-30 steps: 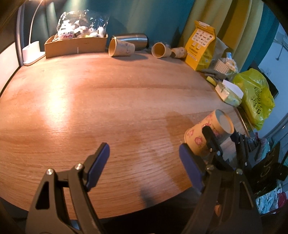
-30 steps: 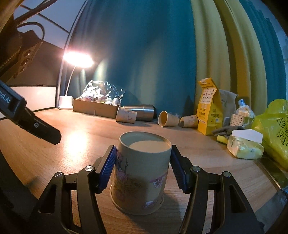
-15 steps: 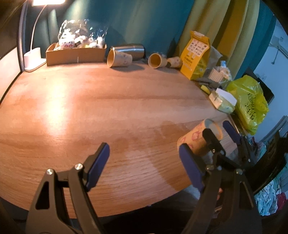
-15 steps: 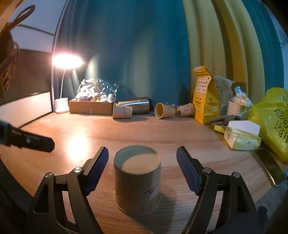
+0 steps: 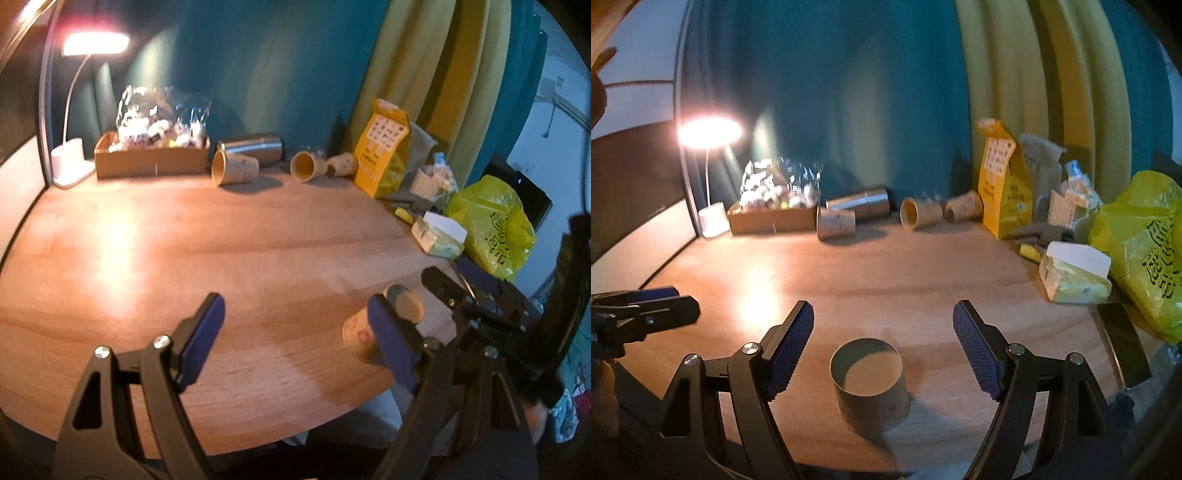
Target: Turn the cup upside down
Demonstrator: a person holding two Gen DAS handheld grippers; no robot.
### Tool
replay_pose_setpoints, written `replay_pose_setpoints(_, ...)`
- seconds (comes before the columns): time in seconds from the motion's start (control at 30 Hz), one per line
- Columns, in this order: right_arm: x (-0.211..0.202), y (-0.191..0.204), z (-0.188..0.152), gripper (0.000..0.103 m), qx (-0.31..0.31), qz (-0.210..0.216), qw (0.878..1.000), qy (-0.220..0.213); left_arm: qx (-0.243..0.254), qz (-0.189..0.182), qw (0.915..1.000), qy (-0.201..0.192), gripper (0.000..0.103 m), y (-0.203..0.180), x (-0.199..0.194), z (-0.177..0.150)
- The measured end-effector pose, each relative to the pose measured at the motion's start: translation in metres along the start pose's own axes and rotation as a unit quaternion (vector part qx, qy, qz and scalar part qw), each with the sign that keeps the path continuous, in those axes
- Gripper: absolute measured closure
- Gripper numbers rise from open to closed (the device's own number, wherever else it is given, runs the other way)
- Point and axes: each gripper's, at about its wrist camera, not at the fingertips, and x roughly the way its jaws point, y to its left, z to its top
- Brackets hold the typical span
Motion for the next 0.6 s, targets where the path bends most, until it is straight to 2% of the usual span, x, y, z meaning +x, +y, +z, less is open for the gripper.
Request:
replay_pose_setpoints(0.17,-0.006,0.006,0.018,0.022,-0.004,0.019,0.999,0.035,0.007,0.003,0.9999,-0.014,0.022,0.001,-0.009,0.011)
replay_pose_setpoints(0.33,-0.009,0.006,0.033,0.022,0.018,0.048,0.996,0.069,0.029,0.014,0.9993,-0.019,0.022,-0.005,-0.016,0.022)
replay_pose_setpoints(0.5,-0.017,0.0,0.041,0.022,0.032,0.04,0.996,0.071,0.04,0.024,0.9985,-0.028,0.022,-0.014,-0.022,0.031)
replay_pose_setpoints(0.6,-0.019,-0.006,0.04,0.022,0.04,0.035,0.996,0.07,0.044,0.023,0.9985,-0.021,0.022,-0.019,-0.019,0.031)
